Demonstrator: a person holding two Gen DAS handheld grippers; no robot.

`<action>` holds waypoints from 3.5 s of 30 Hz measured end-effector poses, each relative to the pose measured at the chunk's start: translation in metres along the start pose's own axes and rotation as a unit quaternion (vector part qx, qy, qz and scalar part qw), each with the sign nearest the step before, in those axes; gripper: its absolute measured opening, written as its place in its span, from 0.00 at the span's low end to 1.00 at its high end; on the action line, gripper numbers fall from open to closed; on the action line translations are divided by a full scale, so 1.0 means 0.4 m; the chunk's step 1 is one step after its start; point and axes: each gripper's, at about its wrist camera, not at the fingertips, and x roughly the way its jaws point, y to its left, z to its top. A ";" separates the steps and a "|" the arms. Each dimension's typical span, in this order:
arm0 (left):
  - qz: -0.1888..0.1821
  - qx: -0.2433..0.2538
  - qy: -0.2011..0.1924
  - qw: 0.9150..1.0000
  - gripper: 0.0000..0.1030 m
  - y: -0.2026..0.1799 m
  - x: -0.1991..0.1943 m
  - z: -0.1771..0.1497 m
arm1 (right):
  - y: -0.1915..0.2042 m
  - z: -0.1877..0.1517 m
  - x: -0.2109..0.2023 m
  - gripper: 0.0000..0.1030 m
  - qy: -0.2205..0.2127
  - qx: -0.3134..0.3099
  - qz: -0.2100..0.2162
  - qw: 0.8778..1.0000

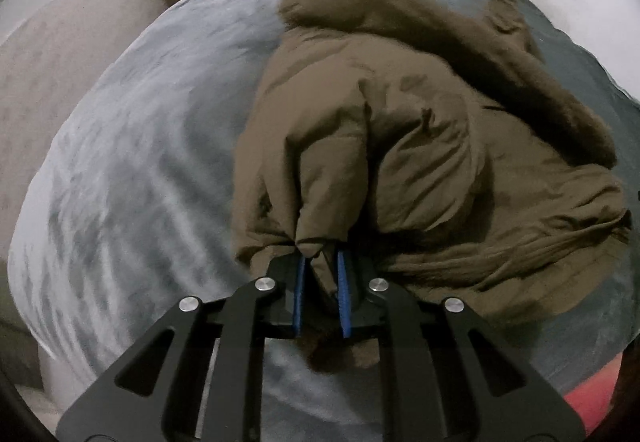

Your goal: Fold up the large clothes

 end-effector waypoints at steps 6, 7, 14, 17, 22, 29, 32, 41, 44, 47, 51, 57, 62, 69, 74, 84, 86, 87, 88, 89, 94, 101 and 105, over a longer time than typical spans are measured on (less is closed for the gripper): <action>-0.009 -0.021 -0.007 1.000 0.26 0.076 -0.052 -0.026 | 0.077 0.039 -0.008 0.03 -0.009 0.001 0.069 0.998; -0.001 -0.018 -0.017 1.000 0.38 0.068 -0.071 -0.018 | 0.081 0.043 -0.015 0.05 -0.011 0.006 0.077 0.997; -0.011 0.019 -0.066 0.998 0.67 -0.030 -0.133 0.061 | 0.122 0.068 -0.023 0.50 -0.011 0.016 0.113 0.993; -0.023 0.038 -0.061 0.997 0.72 -0.071 -0.125 0.077 | 0.129 0.063 -0.004 0.51 0.006 0.020 0.128 0.992; -0.029 0.067 -0.026 0.997 0.64 -0.143 -0.013 0.136 | 0.150 0.038 0.056 0.52 0.060 0.026 0.164 0.984; -0.005 0.045 0.001 0.999 0.17 -0.012 0.027 0.129 | 0.197 0.035 0.114 0.20 0.082 0.001 0.170 0.982; 0.012 0.004 0.002 1.000 0.12 0.062 0.047 0.139 | 0.217 0.046 0.108 0.12 0.074 -0.024 0.151 0.985; 0.046 -0.108 0.030 0.993 0.11 0.372 0.083 0.049 | 0.204 0.041 0.094 0.11 0.070 -0.036 0.141 0.987; 0.042 -0.102 0.036 0.993 0.14 0.367 0.102 0.030 | 0.195 0.043 0.093 0.17 0.070 -0.026 0.150 0.986; 0.046 -0.102 0.022 0.993 0.27 0.346 0.070 0.044 | 0.172 0.053 0.091 0.28 0.062 0.006 0.169 0.984; 0.055 -0.098 -0.021 0.993 0.75 0.351 0.003 0.089 | 0.150 0.074 0.103 0.52 0.060 0.038 0.196 0.978; 0.024 -0.091 0.015 0.995 0.72 0.348 0.097 0.152 | 0.175 0.083 0.174 0.53 0.090 0.053 0.220 0.970; -0.014 -0.085 0.077 0.993 0.19 0.337 0.204 0.148 | 0.191 0.076 0.187 0.10 0.094 0.027 0.212 0.972; -0.032 -0.066 0.069 0.995 0.07 0.224 0.178 0.177 | 0.173 0.077 0.122 0.06 0.053 -0.034 0.105 0.992; -0.042 -0.048 0.059 0.996 0.07 0.172 0.147 0.178 | 0.125 0.061 0.086 0.04 0.050 -0.047 0.063 0.996; -0.043 -0.146 0.076 0.985 0.10 0.421 0.199 0.151 | 0.191 0.061 0.050 0.26 0.030 -0.067 0.089 0.993; -0.039 -0.137 0.070 0.987 0.10 0.406 0.177 0.148 | 0.183 0.084 0.027 0.40 0.011 -0.056 0.093 0.994; -0.041 -0.132 0.067 0.988 0.12 0.401 0.140 0.130 | 0.179 0.094 0.014 0.48 0.000 -0.050 0.096 0.994; -0.035 -0.123 0.060 0.990 0.16 0.397 0.126 0.126 | 0.174 0.109 -0.001 0.50 -0.012 -0.046 0.098 0.994; -0.025 -0.120 0.053 0.991 0.28 0.394 0.119 0.126 | 0.171 0.125 -0.010 0.53 -0.022 -0.045 0.099 0.994; 0.035 -0.096 0.017 0.995 0.73 0.354 0.078 0.171 | 0.186 0.173 -0.024 0.53 -0.047 -0.052 0.136 0.988; 0.083 -0.063 -0.024 0.994 0.84 0.334 0.038 0.212 | 0.280 0.175 -0.018 0.55 -0.045 -0.098 0.174 0.979; 0.077 -0.054 -0.051 0.994 0.90 0.351 -0.022 0.188 | 0.298 0.171 0.005 0.55 -0.028 -0.101 0.188 0.977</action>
